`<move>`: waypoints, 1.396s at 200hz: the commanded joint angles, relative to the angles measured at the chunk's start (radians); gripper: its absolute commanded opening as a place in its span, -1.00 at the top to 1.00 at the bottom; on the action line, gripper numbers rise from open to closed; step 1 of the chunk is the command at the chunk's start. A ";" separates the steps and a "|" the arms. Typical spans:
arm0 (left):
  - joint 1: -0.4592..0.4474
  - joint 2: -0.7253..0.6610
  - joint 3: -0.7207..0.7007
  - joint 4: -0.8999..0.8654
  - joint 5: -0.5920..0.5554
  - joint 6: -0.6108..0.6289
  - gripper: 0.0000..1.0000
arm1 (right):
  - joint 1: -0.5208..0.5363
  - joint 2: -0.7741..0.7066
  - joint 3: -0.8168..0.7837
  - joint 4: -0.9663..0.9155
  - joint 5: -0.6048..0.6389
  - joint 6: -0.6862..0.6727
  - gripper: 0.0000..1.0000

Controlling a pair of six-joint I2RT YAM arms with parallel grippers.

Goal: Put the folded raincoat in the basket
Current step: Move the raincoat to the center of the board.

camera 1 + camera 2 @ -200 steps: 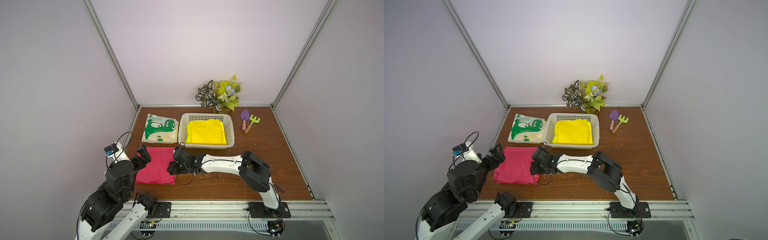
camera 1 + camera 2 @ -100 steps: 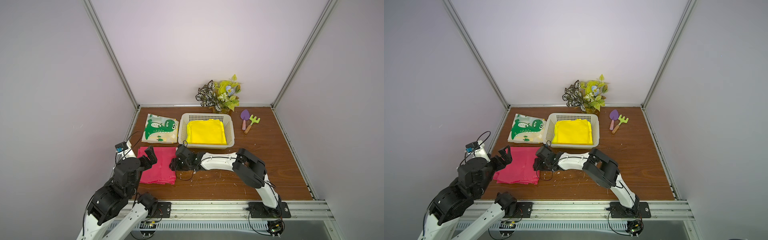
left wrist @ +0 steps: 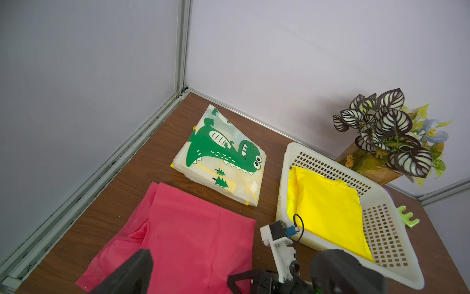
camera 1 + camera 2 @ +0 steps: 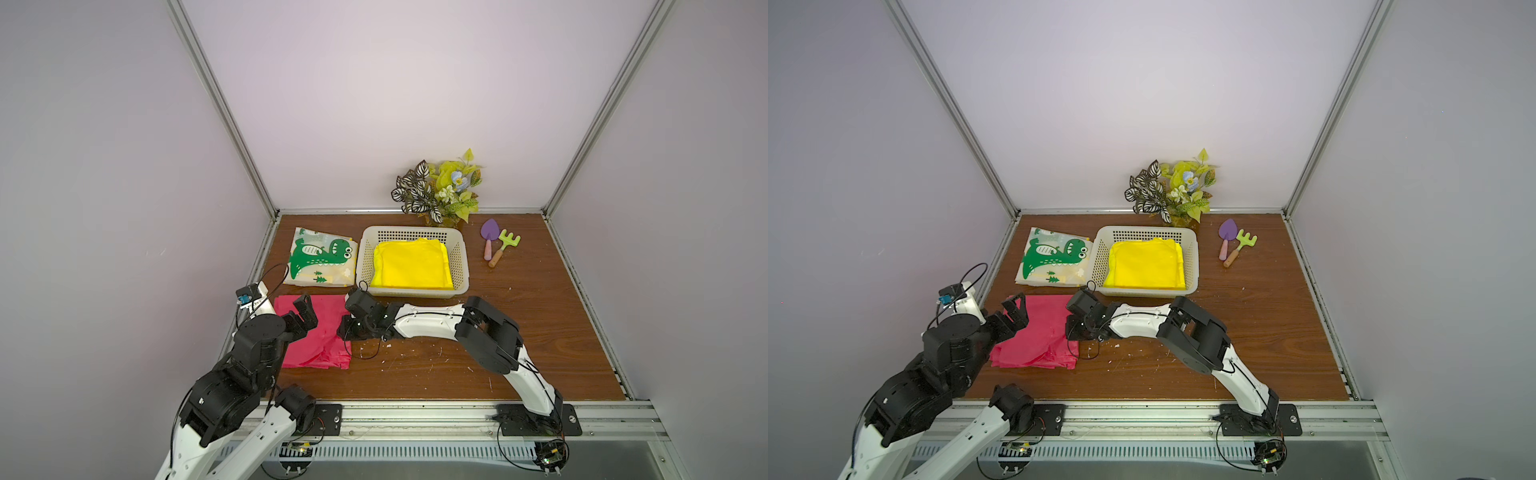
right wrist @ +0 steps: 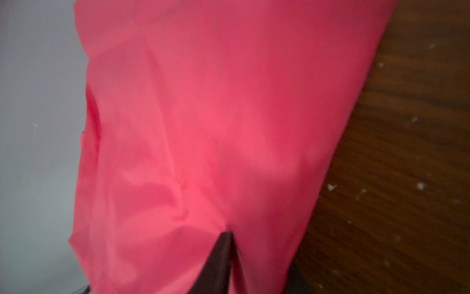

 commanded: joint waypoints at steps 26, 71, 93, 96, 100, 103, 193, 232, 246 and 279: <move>-0.007 -0.006 -0.012 -0.005 0.039 -0.025 -0.99 | 0.005 -0.035 -0.012 -0.073 0.032 -0.043 0.95; -0.007 0.000 -0.023 -0.005 0.069 -0.044 -0.99 | 0.005 -0.128 -0.117 -0.120 0.088 -0.059 1.00; -0.006 0.008 -0.031 -0.002 0.089 -0.050 -0.99 | 0.005 -0.191 -0.191 -0.138 0.113 -0.073 1.00; -0.007 0.008 -0.034 -0.001 0.092 -0.051 -0.99 | 0.004 -0.200 -0.201 -0.140 0.114 -0.074 1.00; -0.007 0.009 -0.037 -0.001 0.095 -0.052 -0.99 | 0.006 -0.211 -0.213 -0.144 0.118 -0.076 1.00; -0.007 0.010 -0.041 -0.001 0.098 -0.053 -0.99 | 0.005 -0.220 -0.222 -0.146 0.122 -0.078 1.00; -0.007 0.206 -0.050 0.033 0.245 -0.010 -0.99 | 0.004 -0.442 -0.483 -0.228 0.240 -0.084 1.00; -0.007 0.221 -0.107 0.139 0.385 0.010 -0.99 | -0.015 -0.523 -0.571 -0.282 0.281 -0.096 1.00; -0.007 0.214 -0.129 0.154 0.419 0.008 -0.99 | -0.027 -0.555 -0.616 -0.283 0.282 -0.098 1.00; -0.007 0.201 -0.206 0.190 0.495 0.013 -0.99 | -0.046 -0.623 -0.690 -0.300 0.286 -0.125 1.00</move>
